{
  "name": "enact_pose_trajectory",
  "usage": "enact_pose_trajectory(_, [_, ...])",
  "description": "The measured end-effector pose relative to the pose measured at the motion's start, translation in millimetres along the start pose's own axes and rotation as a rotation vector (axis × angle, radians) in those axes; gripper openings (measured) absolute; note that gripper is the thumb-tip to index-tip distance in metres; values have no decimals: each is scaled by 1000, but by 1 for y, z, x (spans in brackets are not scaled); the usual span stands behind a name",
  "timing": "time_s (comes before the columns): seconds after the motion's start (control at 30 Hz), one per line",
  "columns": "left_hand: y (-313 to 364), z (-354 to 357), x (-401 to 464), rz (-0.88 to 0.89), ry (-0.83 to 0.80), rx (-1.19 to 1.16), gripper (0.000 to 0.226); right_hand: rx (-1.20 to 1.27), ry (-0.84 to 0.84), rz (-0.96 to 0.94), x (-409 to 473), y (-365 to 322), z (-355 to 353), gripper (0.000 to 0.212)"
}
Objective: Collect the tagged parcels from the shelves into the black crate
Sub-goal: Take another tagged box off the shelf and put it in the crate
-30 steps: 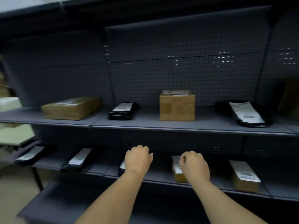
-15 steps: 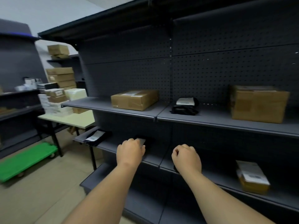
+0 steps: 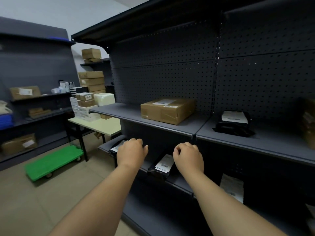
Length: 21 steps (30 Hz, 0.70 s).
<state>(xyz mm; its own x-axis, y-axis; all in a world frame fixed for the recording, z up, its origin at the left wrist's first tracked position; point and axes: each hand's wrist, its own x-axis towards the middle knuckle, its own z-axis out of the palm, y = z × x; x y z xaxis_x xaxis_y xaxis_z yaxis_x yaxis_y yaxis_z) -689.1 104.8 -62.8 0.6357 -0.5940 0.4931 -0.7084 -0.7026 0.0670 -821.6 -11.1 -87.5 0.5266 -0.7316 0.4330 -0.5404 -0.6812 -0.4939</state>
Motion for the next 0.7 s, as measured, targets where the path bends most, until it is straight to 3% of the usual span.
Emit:
enact_pose_trajectory(0.23, [1,21,102,22,40,6,28,27,61,9,95,3,24,25])
enact_pose_trajectory(0.4, [13,38,163,33,89,-3,29,-89,119,-48,154,15,27,27])
enact_pose_trajectory(0.7, [30,57,238,43,102,10,29,-190,152,-49,212,39,26,28])
